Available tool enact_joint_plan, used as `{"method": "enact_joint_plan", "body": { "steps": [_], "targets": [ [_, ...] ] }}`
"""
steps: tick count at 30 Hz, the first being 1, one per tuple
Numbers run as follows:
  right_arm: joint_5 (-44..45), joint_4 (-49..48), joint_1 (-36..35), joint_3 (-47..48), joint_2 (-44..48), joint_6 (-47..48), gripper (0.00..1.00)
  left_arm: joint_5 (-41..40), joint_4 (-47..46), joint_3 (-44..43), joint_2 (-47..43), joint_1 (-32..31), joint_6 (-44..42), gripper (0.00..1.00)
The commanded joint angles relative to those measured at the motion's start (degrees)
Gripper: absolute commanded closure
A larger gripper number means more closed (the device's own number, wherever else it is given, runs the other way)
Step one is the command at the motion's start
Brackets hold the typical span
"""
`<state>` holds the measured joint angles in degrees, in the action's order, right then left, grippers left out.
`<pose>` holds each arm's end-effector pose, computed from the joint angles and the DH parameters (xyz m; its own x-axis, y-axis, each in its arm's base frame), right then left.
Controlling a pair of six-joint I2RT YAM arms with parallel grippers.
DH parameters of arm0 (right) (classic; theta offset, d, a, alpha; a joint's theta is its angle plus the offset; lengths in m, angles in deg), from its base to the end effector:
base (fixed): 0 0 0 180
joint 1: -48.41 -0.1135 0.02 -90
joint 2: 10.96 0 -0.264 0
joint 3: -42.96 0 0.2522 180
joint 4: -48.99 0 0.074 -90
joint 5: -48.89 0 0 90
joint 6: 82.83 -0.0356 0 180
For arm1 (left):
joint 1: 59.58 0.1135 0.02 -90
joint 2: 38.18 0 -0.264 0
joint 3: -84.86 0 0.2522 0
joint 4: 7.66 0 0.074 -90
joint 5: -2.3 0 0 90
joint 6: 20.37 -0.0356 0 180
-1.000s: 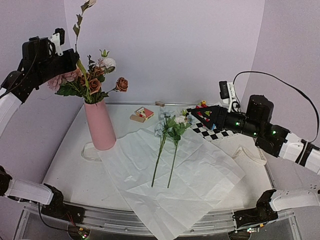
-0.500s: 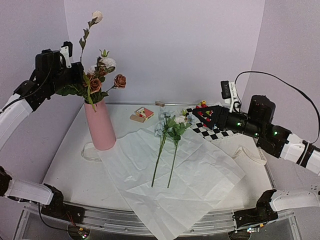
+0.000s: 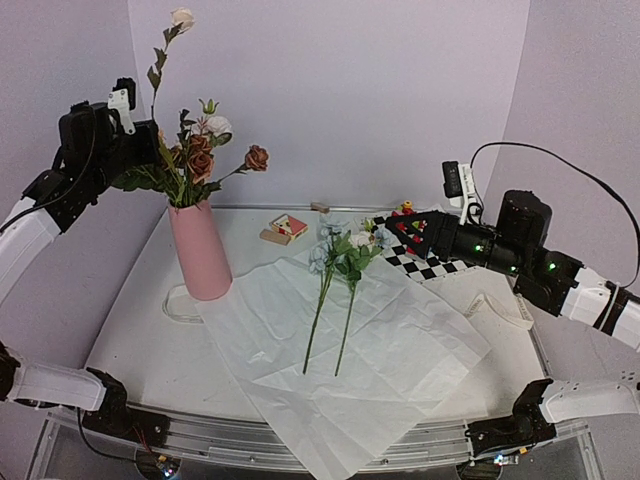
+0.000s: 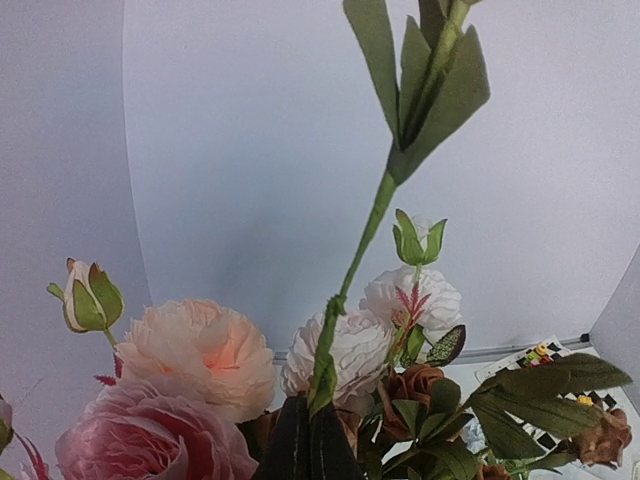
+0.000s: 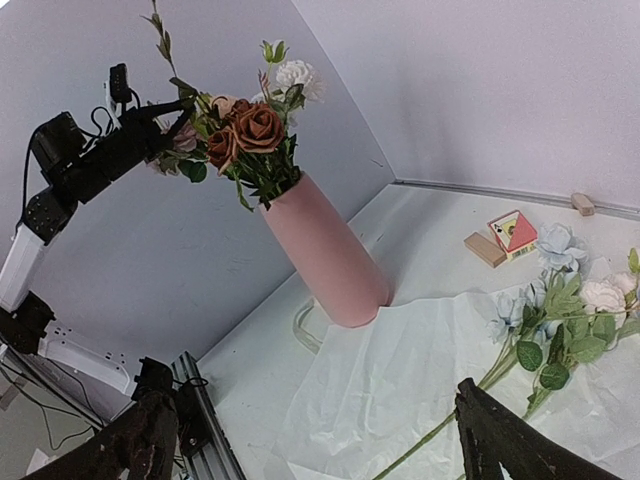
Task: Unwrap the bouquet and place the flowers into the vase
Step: Insert the fake flower into the vase.
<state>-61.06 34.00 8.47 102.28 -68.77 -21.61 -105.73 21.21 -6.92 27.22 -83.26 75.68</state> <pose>0.1720 0.1599 0.3741 -0.2204 0.4057 -0.8870 -0.8536 0.3598 0.3767 0.2277 -0.0878 0.4609 -0.0500 -0.0875 -0.9949 0.0940 0.9913 -0.0919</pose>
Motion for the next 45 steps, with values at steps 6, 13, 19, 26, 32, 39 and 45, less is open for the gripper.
{"method": "enact_joint_plan", "body": {
  "steps": [6,13,19,26,32,39,45],
  "targets": [
    [0.08,-2.55,-0.35,0.62,0.33,0.90,0.03,1.82,-11.31,2.12,-2.73,0.09,-3.19,1.00],
    [0.25,-2.46,-0.35,0.75,0.11,1.28,0.03,2.69,-12.87,1.65,-2.92,0.10,-4.31,1.00],
    [0.14,-2.47,-0.32,0.55,0.28,1.99,0.03,4.16,-15.32,7.95,-5.79,0.06,-4.98,1.00],
    [0.30,-2.34,-0.32,0.40,0.85,2.38,0.03,6.10,-19.35,16.28,-9.29,0.04,-5.45,1.00],
    [0.34,-2.25,-0.32,0.22,1.26,2.42,0.03,6.66,-20.53,19.95,-9.64,0.10,-5.88,1.00],
    [0.34,-2.11,-0.31,-0.21,1.95,2.33,0.03,3.61,-20.69,22.11,-7.76,0.09,-5.97,1.00],
    [0.60,-1.73,-0.35,-0.35,2.70,2.42,0.03,3.62,-20.65,23.34,-6.66,0.07,-5.63,1.00]
  ]
}}
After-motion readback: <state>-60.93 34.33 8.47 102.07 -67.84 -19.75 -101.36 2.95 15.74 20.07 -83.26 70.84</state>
